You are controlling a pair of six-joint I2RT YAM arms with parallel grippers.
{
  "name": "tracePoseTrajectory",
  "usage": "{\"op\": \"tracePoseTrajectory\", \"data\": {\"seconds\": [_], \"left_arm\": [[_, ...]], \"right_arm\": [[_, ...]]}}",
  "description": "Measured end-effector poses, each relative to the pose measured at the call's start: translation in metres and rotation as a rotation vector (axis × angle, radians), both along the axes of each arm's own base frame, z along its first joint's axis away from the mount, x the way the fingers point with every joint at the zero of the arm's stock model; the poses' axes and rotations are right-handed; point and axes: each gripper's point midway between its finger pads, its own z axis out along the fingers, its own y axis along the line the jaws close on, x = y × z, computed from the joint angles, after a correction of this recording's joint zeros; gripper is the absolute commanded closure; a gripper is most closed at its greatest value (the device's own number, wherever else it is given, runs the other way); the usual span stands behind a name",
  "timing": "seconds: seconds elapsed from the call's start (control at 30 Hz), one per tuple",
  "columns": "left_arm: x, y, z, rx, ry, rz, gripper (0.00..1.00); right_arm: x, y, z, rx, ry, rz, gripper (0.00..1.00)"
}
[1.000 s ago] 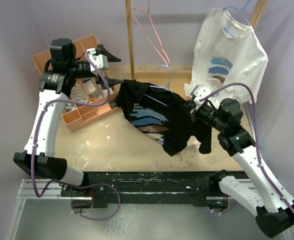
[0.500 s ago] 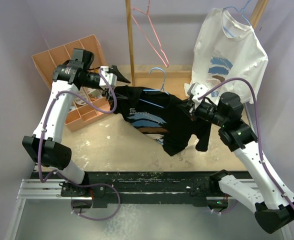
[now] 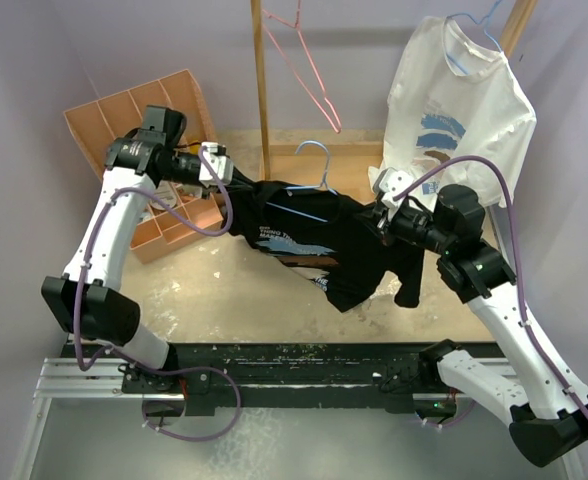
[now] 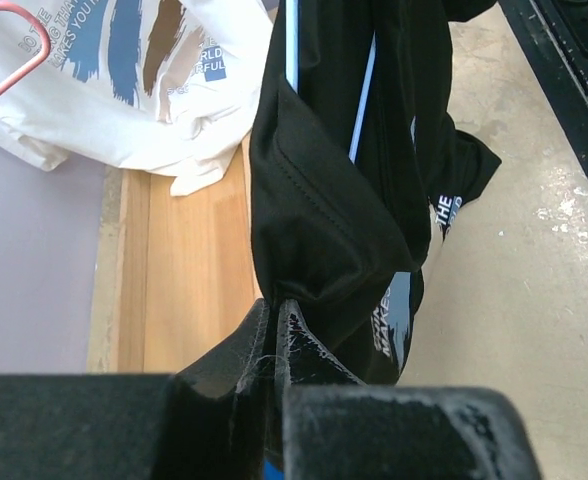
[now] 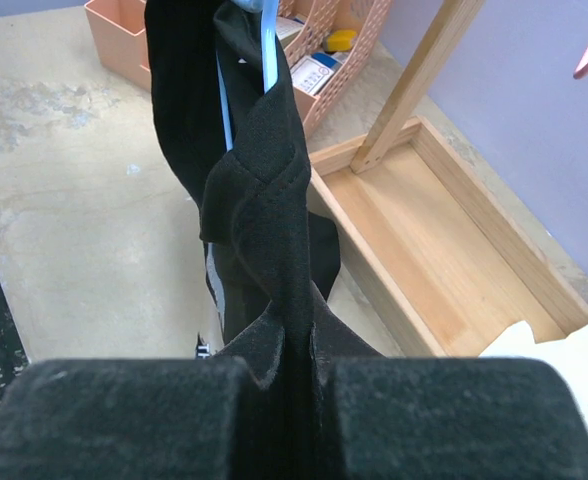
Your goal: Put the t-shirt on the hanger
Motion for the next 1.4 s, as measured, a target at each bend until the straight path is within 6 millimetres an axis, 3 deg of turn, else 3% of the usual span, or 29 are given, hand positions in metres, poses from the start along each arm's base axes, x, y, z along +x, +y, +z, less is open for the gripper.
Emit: {"op": "tracePoseTrajectory", "data": {"seconds": [0.37,0.67,0.83,1.07,1.4], "left_arm": [[-0.011,0.013,0.016,0.002,-0.061,0.148,1.00],[0.026,0.022,0.026,-0.033,-0.044,0.363,1.00],[0.026,0.020,0.030,-0.063,0.008,0.383,1.00],[0.019,0.008,0.038,-0.111,0.070,0.361,1.00],[0.015,-0.042,0.033,-0.138,0.171,0.290,1.00]], "right_arm": [[0.010,-0.014,0.010,0.013,-0.045,-0.108,1.00],[0.032,-0.024,0.001,-0.016,-0.029,-0.212,1.00],[0.037,-0.030,0.004,-0.013,-0.044,-0.258,1.00],[0.035,-0.030,0.015,0.018,-0.085,-0.256,1.00],[0.033,-0.022,0.014,0.040,-0.088,-0.216,1.00]]}}
